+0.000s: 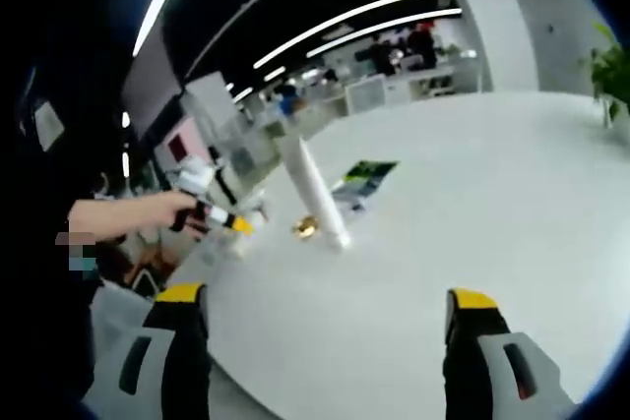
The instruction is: Arrange the skincare products in the storage area until every visible bottle or jar stands upright without overlapping.
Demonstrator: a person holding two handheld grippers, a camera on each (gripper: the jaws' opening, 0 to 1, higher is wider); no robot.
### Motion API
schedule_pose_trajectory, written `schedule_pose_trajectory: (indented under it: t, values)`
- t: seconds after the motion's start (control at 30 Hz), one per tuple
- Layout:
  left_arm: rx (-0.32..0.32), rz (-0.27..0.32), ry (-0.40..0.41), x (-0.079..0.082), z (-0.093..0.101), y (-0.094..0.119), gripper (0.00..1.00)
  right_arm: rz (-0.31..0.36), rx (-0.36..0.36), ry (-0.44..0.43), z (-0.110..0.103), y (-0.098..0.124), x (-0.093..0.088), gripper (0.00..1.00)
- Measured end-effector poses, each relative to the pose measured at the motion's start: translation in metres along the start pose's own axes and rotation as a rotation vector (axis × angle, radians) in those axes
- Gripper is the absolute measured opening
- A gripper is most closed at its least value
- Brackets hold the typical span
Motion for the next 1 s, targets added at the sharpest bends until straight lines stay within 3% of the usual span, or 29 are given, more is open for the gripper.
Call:
schedule_pose_trajectory:
  t: [0.7, 1.0]
  values:
    - [0.065, -0.088, -0.008, 0.002, -0.003, -0.014, 0.41, -0.013, 0.000, -0.019, 0.008, -0.001, -0.002, 0.96]
    - [0.097, -0.090, -0.061, 0.005, -0.003, -0.015, 0.38, -0.019, 0.006, -0.024, 0.008, -0.004, -0.002, 0.96]
Point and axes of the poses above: the point that each gripper's makers call its tool centre point, and the gripper's own axes: y roughly backward along the fingers, z roughly to its right, x roughly out of its top, the point moved 6 cm from there along y, roughly backward along the fingers, and after that the axes turned 15 degrees about -z, right-handed, at the moved point
